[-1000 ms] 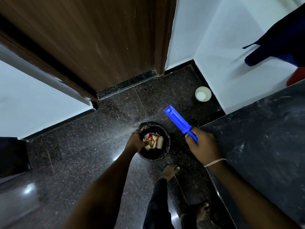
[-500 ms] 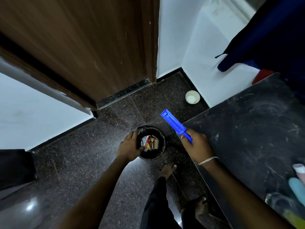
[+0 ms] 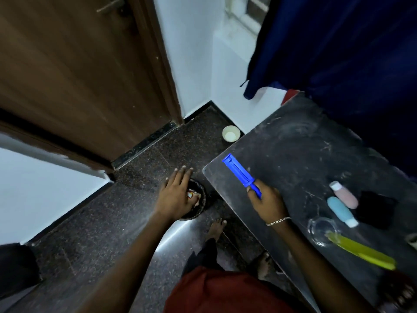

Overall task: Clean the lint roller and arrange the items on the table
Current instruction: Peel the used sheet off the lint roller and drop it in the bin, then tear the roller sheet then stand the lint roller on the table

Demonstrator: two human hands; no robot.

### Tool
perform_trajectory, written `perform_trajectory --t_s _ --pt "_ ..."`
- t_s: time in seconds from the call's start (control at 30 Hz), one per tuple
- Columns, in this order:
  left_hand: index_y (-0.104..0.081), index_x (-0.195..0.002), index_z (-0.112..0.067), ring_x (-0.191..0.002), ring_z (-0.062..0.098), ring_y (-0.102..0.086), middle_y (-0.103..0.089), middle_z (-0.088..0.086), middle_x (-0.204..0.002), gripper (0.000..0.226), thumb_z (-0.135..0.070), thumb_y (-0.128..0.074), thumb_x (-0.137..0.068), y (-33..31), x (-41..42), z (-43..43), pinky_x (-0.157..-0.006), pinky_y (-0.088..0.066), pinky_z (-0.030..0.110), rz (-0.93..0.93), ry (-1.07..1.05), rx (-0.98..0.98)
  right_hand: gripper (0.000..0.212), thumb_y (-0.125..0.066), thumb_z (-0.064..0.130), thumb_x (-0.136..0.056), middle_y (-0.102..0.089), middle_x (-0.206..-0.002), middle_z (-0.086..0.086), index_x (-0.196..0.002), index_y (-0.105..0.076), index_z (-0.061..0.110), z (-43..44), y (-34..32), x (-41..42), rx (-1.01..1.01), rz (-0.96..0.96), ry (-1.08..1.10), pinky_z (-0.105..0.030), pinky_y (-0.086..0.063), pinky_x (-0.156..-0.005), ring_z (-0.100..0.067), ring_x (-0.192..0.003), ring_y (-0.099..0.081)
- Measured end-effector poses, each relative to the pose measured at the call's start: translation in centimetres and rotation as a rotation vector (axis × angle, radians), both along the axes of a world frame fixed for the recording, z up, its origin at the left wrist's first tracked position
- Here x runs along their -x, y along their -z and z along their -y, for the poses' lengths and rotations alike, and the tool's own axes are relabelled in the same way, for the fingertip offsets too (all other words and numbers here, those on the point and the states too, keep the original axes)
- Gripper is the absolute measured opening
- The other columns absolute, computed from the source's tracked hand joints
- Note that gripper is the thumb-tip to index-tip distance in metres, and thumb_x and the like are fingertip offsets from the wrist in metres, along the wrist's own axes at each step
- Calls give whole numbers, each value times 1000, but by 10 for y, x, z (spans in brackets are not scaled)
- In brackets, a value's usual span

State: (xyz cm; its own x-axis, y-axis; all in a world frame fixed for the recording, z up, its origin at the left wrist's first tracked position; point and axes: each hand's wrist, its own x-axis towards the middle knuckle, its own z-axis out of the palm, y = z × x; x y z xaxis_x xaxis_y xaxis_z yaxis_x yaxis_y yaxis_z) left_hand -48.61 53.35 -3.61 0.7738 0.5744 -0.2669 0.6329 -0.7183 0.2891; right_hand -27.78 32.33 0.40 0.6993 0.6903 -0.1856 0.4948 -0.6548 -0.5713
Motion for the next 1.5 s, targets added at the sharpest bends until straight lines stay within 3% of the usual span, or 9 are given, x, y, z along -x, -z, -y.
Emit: perform_trajectory --t_s 0.27,0.57,0.77,1.07,1.2,1.5 --pt "-4 -163 -32 -160 22 -9 -8 -3 -172 90 -78 -36 -92 -37 -79 54 -123 -29 51 168 250 -97 13 -62 27 -89 -70 -82 -11 -88 -62 13 87 -23 -24 -13 81 226 -37 -53 -64 -35 -76 -66" --pt "-3 -163 -30 -160 24 -11 -11 1 -172 92 -75 -40 -91 -60 -187 134 -126 -25 52 238 570 -75 20 -62 26 -91 -73 -89 -14 -104 -69 12 193 -33 -46 5 129 502 -42 -54 -72 -38 -84 -68" --pt "12 -161 -34 -160 23 -5 -3 0 -173 94 -77 -34 -91 -63 -249 205 -128 -18 51 241 782 -41 15 -62 19 -90 -71 -89 -17 -97 -67 7 262 -37 -56 -45 130 683 -42 -52 -71 -38 -84 -68" --pt "-6 -162 -32 -155 27 -24 -12 -2 -170 92 -71 -47 -89 -64 -320 312 -119 -34 56 266 1022 0 22 -62 29 -88 -74 -86 -16 -105 -68 17 361 -40 -68 38 175 937 -39 -53 -67 -40 -84 -70" --pt "-9 -162 -31 -157 26 -19 -8 -3 -171 92 -72 -46 -88 -63 -342 358 -119 -31 54 284 1115 25 21 -62 31 -89 -73 -84 -16 -103 -68 16 404 -37 -67 55 164 1036 -38 -51 -64 -41 -81 -69" --pt "-12 -161 -25 -157 28 -20 -18 5 -170 90 -71 -43 -90 -53 -388 460 -124 -27 53 240 1260 -14 22 -63 30 -91 -74 -84 -14 -106 -69 15 482 -20 -66 111 180 1182 -33 -52 -62 -37 -77 -71"
